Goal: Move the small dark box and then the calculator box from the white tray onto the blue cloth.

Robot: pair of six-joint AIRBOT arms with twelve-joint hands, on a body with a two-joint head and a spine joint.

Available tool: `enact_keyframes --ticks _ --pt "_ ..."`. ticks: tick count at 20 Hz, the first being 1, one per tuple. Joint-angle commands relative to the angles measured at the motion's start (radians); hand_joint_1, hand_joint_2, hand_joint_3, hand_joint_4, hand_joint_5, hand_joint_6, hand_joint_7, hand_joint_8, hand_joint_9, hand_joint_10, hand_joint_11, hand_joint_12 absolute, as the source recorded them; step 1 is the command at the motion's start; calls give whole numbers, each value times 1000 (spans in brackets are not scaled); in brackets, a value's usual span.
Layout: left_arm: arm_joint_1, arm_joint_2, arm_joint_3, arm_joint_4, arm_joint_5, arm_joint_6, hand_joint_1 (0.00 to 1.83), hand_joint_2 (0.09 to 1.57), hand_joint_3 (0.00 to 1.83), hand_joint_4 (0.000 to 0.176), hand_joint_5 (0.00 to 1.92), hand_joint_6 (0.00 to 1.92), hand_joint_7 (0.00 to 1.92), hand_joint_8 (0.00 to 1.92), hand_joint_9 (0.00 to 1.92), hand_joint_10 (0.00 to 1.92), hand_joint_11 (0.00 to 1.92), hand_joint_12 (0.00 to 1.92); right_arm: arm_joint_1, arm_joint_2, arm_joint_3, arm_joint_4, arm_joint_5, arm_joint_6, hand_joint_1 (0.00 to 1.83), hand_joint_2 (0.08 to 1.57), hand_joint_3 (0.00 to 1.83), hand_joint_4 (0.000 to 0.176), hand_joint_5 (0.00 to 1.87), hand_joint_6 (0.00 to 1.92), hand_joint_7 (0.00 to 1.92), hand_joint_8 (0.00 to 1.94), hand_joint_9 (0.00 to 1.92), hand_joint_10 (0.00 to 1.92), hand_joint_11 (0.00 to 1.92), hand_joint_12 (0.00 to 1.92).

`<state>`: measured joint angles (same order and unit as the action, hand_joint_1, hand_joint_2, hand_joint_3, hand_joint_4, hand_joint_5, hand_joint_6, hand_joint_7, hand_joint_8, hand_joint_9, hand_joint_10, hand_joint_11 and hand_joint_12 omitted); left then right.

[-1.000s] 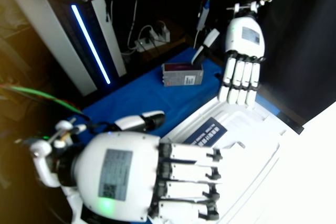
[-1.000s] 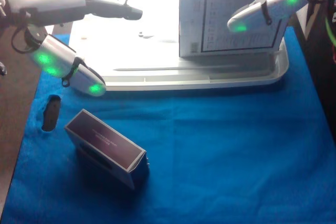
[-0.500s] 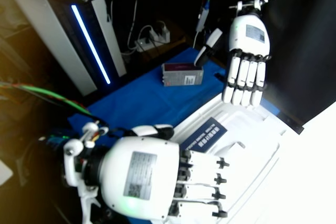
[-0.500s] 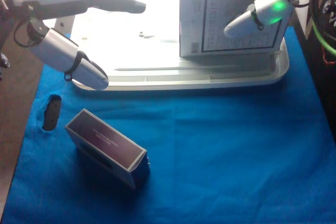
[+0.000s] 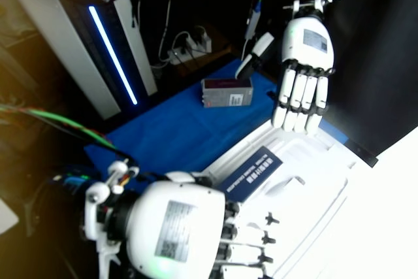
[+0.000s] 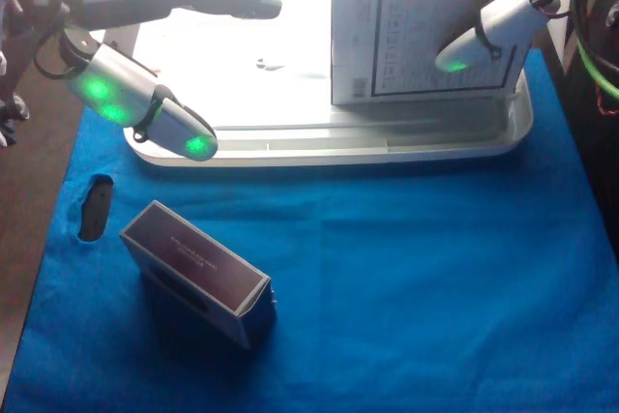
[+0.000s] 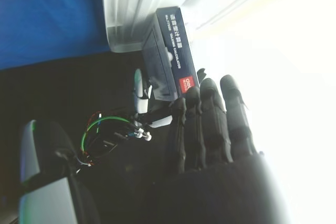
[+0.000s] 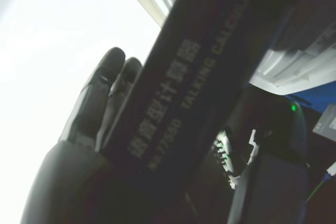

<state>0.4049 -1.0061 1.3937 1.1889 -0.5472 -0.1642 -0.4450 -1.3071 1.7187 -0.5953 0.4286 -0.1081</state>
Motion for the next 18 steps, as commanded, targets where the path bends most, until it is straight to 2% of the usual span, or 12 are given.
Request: enact_keyframes --ticks 1,2,3,4,5,6,8,9,10,16,17,18 --pt "-12 -2 4 -52 -41 -3 731 836 7 0 206 3 232 1 209 0 0 340 18 0 4 33 81 5 1096 779 1 0 707 9 810 14 842 18 649 430" --pt "-12 -3 5 -52 -39 -3 775 832 2 0 222 5 223 0 195 0 0 325 18 -1 7 33 78 5 1207 846 0 0 888 7 1011 14 1004 19 738 532" --pt "-12 -3 5 -52 -39 -3 770 836 3 0 225 5 219 0 190 0 0 317 18 -2 9 33 76 5 1210 967 9 0 1177 394 1104 7 1091 16 731 746" --pt "-12 -3 5 -52 -40 -3 772 839 5 0 225 4 217 0 190 0 0 317 17 -5 12 32 74 5 1258 1004 3 0 1182 550 1232 441 1164 23 744 932" --pt "-12 -4 5 -52 -40 -3 767 837 3 0 227 3 216 0 182 0 0 301 17 -8 15 32 72 5 1261 1025 2 9 1153 653 1209 607 1222 29 793 985" --pt "-12 -5 5 -52 -41 -3 775 842 4 0 221 0 209 0 180 0 0 287 17 -9 16 32 71 5 1377 1001 0 0 1219 433 1325 315 1204 722 936 1047" --pt "-12 -5 5 -51 -42 -3 784 850 5 0 216 0 199 0 169 1 0 256 17 -10 17 32 71 5 1402 1008 0 0 1174 511 1315 274 1184 863 1042 971" --pt "-12 -5 5 -51 -41 -3 774 853 4 0 223 2 193 1 159 1 0 231 17 -10 17 32 71 5 1299 999 0 0 1173 585 1421 282 1384 348 1181 910" --pt "-12 -5 5 -51 -41 -3 751 849 1 0 215 0 200 4 166 4 7 234 17 -10 17 32 71 5 1293 995 3 0 1172 604 1441 233 1431 236 1171 934" --pt "-12 -5 13 -48 -24 5 799 824 0 0 203 0 217 1 192 1 0 244 25 -7 -17 24 100 5 1285 1002 0 0 1184 557 1371 393 1458 45 1105 1020" --pt "-12 -5 20 -50 -16 5 801 802 0 0 200 0 226 3 173 0 0 227 38 5 -30 24 114 5 1277 1000 1 0 1253 444 1310 492 1386 18 937 1122" --pt "-12 -5 23 -52 -13 5 808 787 0 0 199 0 224 1 162 0 0 220 45 12 -40 22 122 5 1275 1006 1 0 1226 493 1293 525 1386 14 924 1175"
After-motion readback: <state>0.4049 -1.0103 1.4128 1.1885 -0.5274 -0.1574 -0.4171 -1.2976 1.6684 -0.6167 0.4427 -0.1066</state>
